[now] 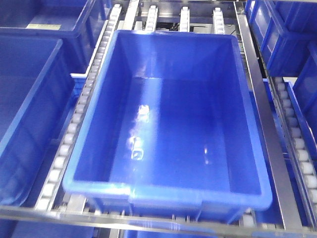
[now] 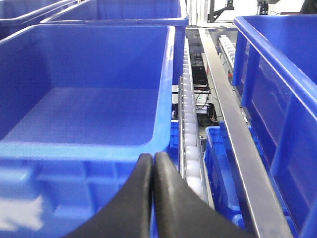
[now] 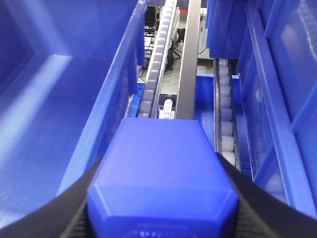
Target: Pour parts from conveyor to right shelf
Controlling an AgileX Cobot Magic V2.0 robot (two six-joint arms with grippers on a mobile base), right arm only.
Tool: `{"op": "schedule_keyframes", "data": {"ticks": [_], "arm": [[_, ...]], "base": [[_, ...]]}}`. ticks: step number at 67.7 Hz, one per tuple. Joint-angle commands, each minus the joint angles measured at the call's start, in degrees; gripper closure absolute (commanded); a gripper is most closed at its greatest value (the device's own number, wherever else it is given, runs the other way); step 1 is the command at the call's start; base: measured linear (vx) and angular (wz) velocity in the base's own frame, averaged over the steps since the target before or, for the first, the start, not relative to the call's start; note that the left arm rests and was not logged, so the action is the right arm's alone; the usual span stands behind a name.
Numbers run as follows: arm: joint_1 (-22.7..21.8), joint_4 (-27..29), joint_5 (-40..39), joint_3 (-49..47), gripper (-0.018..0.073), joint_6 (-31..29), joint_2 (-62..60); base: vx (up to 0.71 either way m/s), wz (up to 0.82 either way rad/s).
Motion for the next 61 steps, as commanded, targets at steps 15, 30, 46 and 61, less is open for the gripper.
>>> {"op": "schedule_keyframes", "data": {"ticks": [15,30,46,61], "arm": [[0.07,-0.33,-4.38,-1.54,0.0565,-0.34,0.54],[0.07,-0.33,-4.38,-1.54,0.0565,-0.34,0.54],[0.07,-0.33,-4.38,-1.54,0.0565,-0.34,0.54],[0.2,-0.33,-4.38,-1.54,0.0565,-0.34,0.54]], "base": [[0.14,-0.06],[0.12,-0.06],[0.07,-0.03],[0.02,-0.01]]}}
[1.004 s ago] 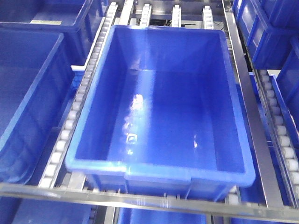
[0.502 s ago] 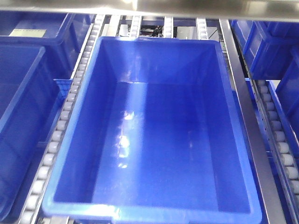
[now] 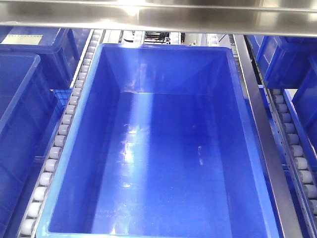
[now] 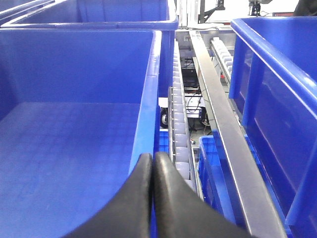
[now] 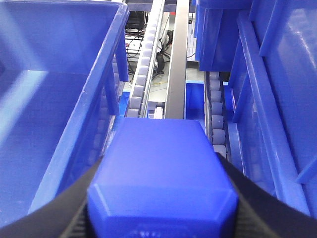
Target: Pour parts from conveyor to right shelf
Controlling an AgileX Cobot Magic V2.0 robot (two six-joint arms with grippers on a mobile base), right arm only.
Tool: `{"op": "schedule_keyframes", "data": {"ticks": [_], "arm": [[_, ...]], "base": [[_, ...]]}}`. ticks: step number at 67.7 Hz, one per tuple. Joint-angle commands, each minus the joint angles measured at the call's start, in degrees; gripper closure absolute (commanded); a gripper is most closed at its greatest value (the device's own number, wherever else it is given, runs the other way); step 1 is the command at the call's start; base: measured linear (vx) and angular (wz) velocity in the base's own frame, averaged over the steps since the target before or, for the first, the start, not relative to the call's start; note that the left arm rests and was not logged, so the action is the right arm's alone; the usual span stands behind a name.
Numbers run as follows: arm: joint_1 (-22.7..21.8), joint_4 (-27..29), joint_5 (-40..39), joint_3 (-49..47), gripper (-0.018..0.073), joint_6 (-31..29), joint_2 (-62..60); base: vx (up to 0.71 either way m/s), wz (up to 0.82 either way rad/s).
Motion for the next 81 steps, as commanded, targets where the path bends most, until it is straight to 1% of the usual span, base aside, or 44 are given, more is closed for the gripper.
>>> {"op": "schedule_keyframes", "data": {"ticks": [1,77,81], "arm": [[0.2,-0.33,-4.38,-1.54,0.0565,-0.34,0.54],[0.08,-0.14,-4.86,-1.54,0.0565,-0.35,0.54],[0.08,-0.85,-5.79,-1.54,0.0565,-0.35,0.54]], "base": [[0.0,0.0],[0.0,0.0],[0.0,0.0]]}}
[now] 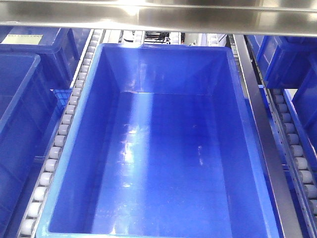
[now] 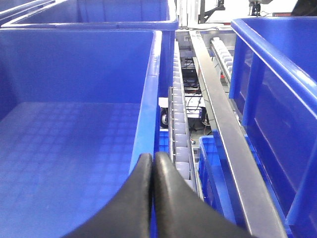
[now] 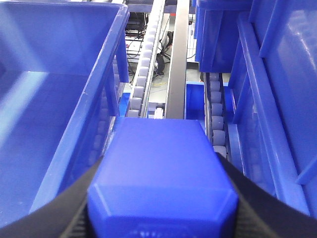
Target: Pour parts from conveyor to right shelf
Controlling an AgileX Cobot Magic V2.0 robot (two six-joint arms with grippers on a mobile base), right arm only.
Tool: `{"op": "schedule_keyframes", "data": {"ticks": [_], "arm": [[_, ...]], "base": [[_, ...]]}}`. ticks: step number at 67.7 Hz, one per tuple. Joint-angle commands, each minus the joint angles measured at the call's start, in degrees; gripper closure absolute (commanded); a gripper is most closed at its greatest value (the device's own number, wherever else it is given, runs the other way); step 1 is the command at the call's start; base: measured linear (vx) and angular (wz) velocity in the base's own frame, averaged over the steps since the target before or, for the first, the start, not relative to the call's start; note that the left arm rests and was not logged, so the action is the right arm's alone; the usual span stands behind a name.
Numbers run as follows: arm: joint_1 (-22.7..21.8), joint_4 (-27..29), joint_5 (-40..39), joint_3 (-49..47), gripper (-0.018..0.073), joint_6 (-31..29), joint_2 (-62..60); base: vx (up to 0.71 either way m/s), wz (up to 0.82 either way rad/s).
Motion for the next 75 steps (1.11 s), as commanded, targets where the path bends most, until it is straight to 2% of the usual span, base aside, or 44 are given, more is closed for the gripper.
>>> {"op": "schedule_keyframes", "data": {"ticks": [1,15,22,25,34,48,64,75], "arm": [[-0.12,-0.85,-5.88,-1.54,0.0565,-0.35,0.54],[-0.12,2.35,-8.99,-2.31,0.0565,-0.77,2.31],[-0.12,7.05,-6.13,-4.72,0.0565,-7.23,6.59],[-0.12,10.08,-4.05,-6.44,0.0565,-12.5,9.05],[-0.12,20.2,1.92,-11.32,0.0565,-23.0,16.93],[-0.12,30.79,6.69,-18.34,0.0565,-30.81,26.18],[-0.12,35.37,9.07,-22.64,0.0564,-31.49,32.7],[-0.12,35.56,9.36,-22.59,0.0564,-31.18,33.85]], "base": [[0.0,0.0],[0.0,0.0],[0.0,0.0],[0.0,0.0],[0.0,0.0],[0.0,0.0],[0.0,0.0],[0.0,0.0]]}}
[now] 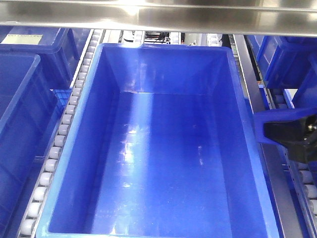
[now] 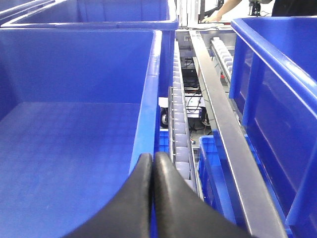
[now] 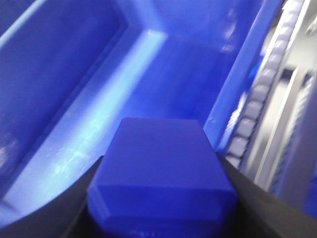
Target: Pour parts from conveyor to right shelf
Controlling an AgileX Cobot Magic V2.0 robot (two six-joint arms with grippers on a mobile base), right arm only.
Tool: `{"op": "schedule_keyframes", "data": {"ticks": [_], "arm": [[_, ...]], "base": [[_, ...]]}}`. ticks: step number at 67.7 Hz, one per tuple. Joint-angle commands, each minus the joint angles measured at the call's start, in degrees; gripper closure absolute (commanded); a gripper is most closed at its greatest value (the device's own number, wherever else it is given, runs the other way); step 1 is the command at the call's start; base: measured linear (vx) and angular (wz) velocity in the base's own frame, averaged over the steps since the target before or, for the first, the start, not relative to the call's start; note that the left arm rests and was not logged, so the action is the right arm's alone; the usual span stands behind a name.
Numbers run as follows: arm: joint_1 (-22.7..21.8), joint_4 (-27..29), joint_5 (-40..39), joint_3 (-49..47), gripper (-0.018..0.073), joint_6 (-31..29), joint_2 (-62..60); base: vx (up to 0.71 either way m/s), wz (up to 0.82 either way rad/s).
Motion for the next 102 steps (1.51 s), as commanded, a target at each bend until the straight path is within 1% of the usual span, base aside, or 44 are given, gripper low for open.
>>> {"op": "schedule_keyframes", "data": {"ticks": [1,14,22,27,30,34,38,44,48,52,59,68,75,82,89,102], "arm": [[-0.12,2.16,-2.4,-1.87,0.0564,-0.13,-0.11],[-0.12,1.91,-2.37,-1.81,0.0564,3.51,-0.11],[-0.12,2.58,-2.42,-1.5,0.0564,3.88,-0.11],[-0.12,1.27,-2.55,-1.38,0.0564,4.41,-0.11],[-0.12,0.7,-2.91,-1.32,0.0564,6.45,0.24],[0.37,-1.98,-3.57,-1.32,0.0564,9.36,0.63],[2.73,-6.79,-5.06,-1.32,0.0564,12.65,1.11],[8.9,-14.41,-7.03,-1.32,0.0564,16.89,1.62],[12.8,-17.92,-8.1,-1.32,0.0564,19.55,2.22],[16.44,-19.65,-9.11,-1.32,0.0564,21.89,3.12],[22.53,-22.1,-10.05,-1.47,0.0564,24.22,6.39],[28.44,-24.03,-9.26,-3.95,0.0564,25.63,12.08],[32.34,-25.26,-7.16,-8.33,0.0564,26.17,18.26],[34.61,-27.04,-3.58,-13.57,0.0564,26.45,25.18],[35.93,-29.44,-0.13,-19.41,0.0564,27.62,32.36],[35.87,-34.17,7.07,-30.82,0.0564,28.2,45.28]], "base": [[0.0,0.0],[0.0,0.0],[0.0,0.0],[0.0,0.0],[0.0,0.0],[0.0,0.0],[0.0,0.0],[0.0,0.0],[0.0,0.0],[0.0,0.0],[0.0,0.0],[0.0,0.0],[0.0,0.0],[0.0,0.0],[0.0,0.0],[0.0,0.0]]}}
